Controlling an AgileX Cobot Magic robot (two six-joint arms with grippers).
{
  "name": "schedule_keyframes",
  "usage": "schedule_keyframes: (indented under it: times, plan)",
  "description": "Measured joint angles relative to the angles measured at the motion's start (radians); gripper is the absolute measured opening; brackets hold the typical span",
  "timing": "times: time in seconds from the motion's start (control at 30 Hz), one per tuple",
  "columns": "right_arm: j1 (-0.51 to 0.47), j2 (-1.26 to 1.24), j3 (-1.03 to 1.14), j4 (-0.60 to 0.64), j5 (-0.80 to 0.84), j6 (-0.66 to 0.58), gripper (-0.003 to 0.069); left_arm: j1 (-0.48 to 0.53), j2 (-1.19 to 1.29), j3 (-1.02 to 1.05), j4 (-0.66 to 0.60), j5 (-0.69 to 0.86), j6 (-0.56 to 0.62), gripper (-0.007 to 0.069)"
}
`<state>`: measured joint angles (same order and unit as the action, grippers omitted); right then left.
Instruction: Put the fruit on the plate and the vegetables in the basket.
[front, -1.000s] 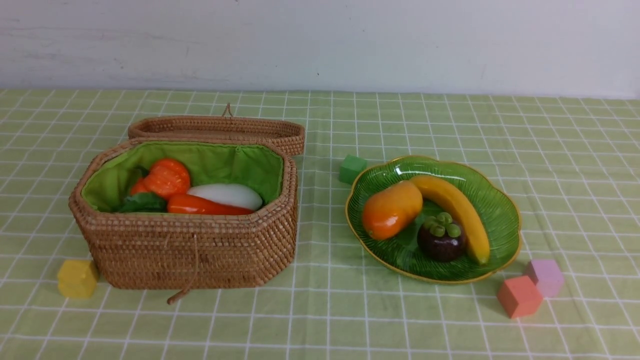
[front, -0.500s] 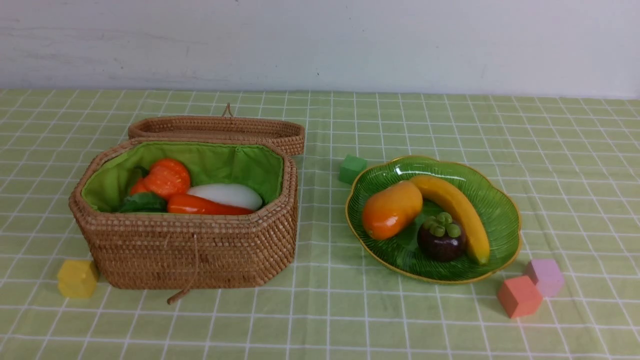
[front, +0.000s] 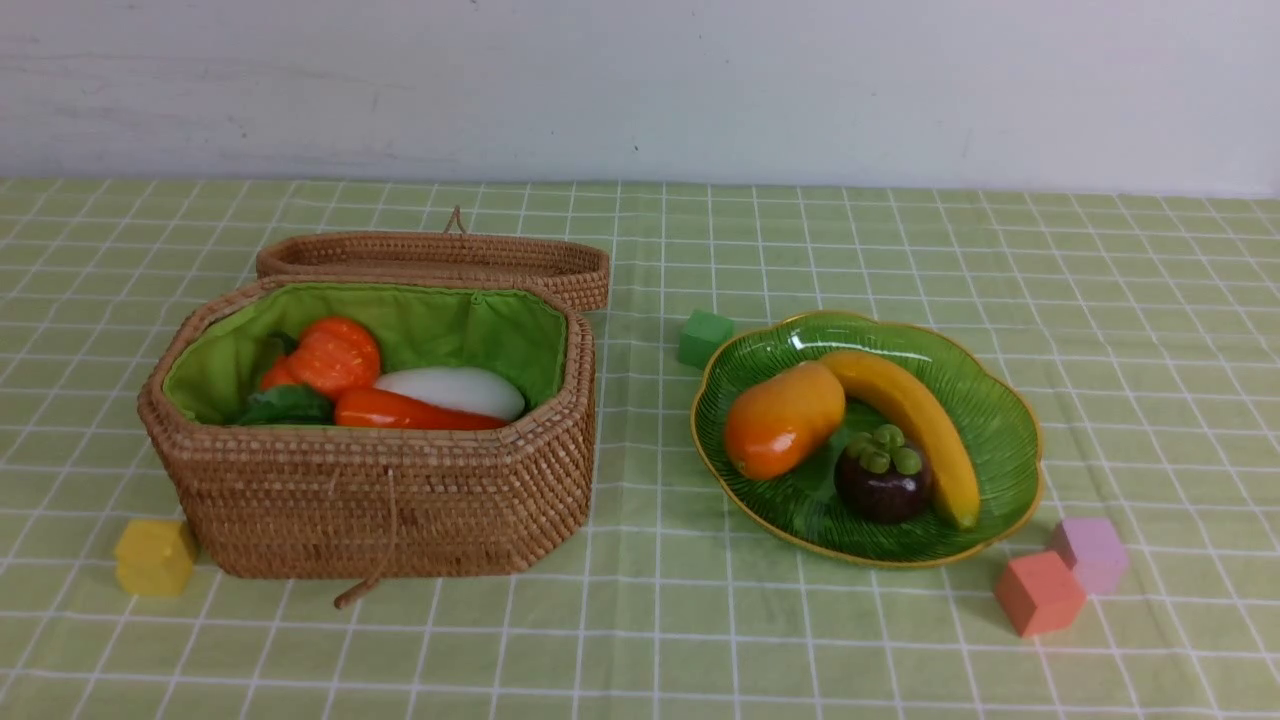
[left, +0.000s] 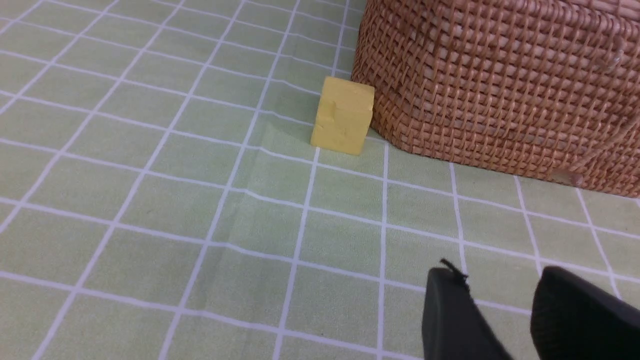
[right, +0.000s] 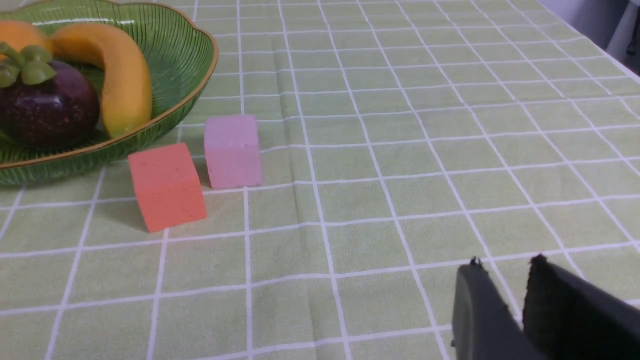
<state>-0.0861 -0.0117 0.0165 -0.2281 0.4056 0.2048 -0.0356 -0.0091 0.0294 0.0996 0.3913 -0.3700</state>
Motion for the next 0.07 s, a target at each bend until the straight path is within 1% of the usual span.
schedule_keyframes:
  times: [0.07]
  plan:
    - [0.0, 0.0, 0.0, 0.0, 0.0, 0.0, 0.0162, 0.0, 0.0, 0.0, 0.0, 0.0, 0.0, 0.0239]
